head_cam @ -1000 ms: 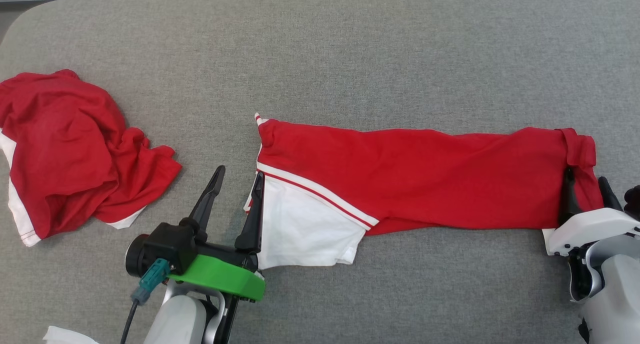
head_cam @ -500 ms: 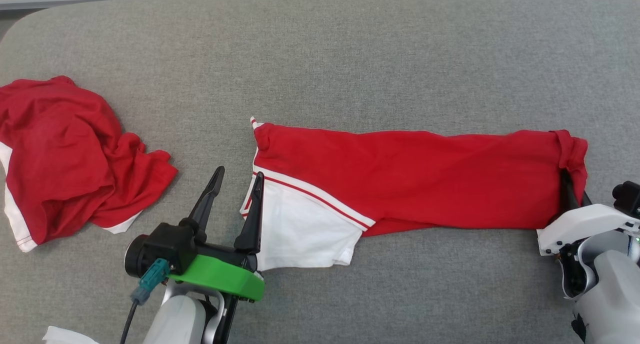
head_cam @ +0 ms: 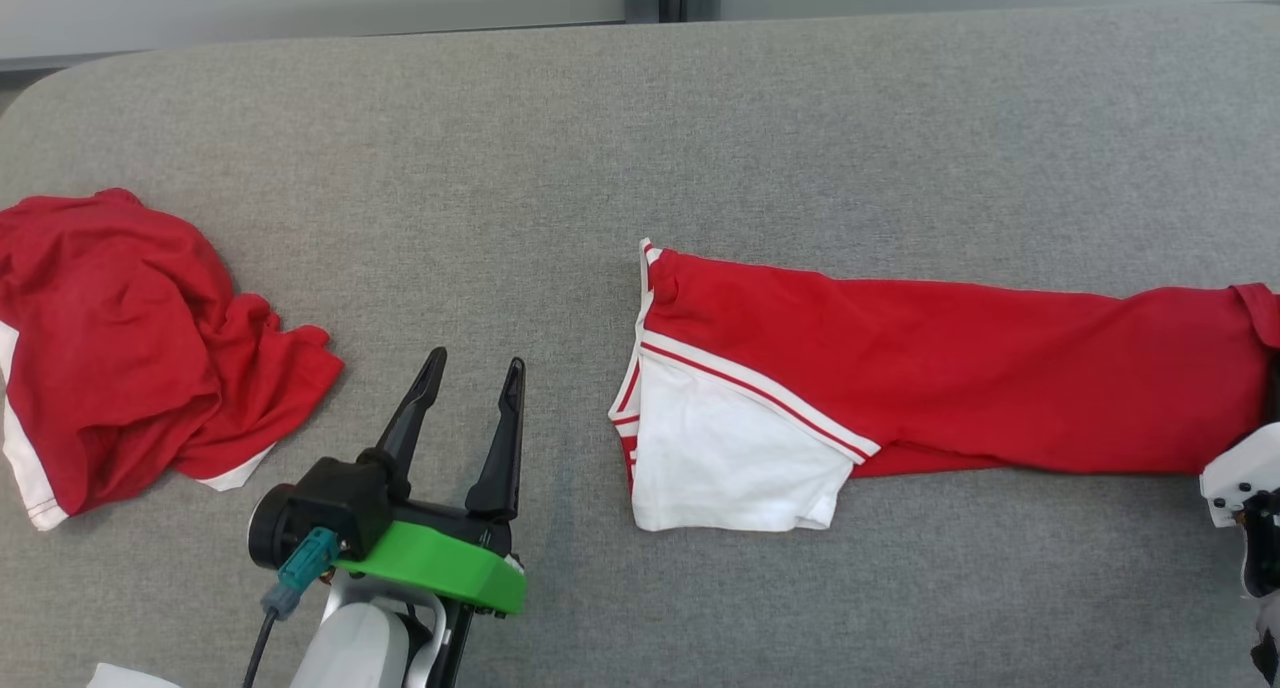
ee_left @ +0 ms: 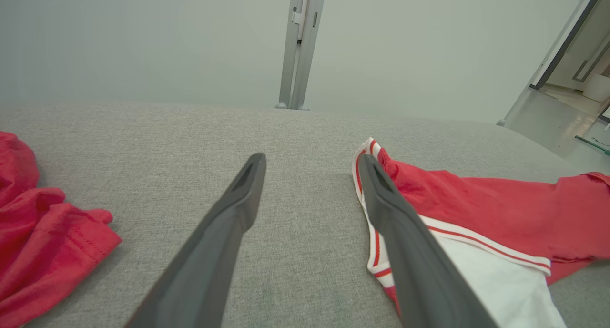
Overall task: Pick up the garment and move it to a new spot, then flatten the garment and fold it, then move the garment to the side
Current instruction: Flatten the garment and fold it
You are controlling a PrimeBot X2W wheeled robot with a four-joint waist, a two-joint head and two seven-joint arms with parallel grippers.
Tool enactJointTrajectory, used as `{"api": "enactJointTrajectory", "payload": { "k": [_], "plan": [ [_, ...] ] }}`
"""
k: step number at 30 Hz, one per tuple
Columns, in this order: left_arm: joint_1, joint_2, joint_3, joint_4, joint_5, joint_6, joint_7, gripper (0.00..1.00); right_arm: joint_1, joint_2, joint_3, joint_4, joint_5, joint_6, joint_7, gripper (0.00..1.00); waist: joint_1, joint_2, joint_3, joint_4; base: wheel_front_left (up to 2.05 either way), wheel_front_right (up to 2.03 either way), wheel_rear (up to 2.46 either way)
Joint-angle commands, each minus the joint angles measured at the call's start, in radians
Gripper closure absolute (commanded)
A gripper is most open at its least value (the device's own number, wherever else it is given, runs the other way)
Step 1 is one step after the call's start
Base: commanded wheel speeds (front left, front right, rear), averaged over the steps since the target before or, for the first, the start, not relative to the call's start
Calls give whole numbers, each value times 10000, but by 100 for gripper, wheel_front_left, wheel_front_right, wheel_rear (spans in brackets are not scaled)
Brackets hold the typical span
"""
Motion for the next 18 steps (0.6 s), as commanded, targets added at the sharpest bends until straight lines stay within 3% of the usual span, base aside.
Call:
{"api": "enactJointTrajectory", "payload": {
  "k": [1,12,18],
  "plan": [
    [116,62,22,23,15,-28,0,0,147,78,54,-190,-94,-15,-39,100,0,-1,-173,-89,0,0,0],
    [488,11,202,4,-346,-28,0,0,236,880,1413,-2331,-383,-14,420,100,0,-1,-864,-152,0,0,0],
    [628,-10,269,22,-409,-29,0,0,525,1640,2497,-3888,-413,-14,1071,100,0,-1,-1122,-11,0,0,0]
  ]
}}
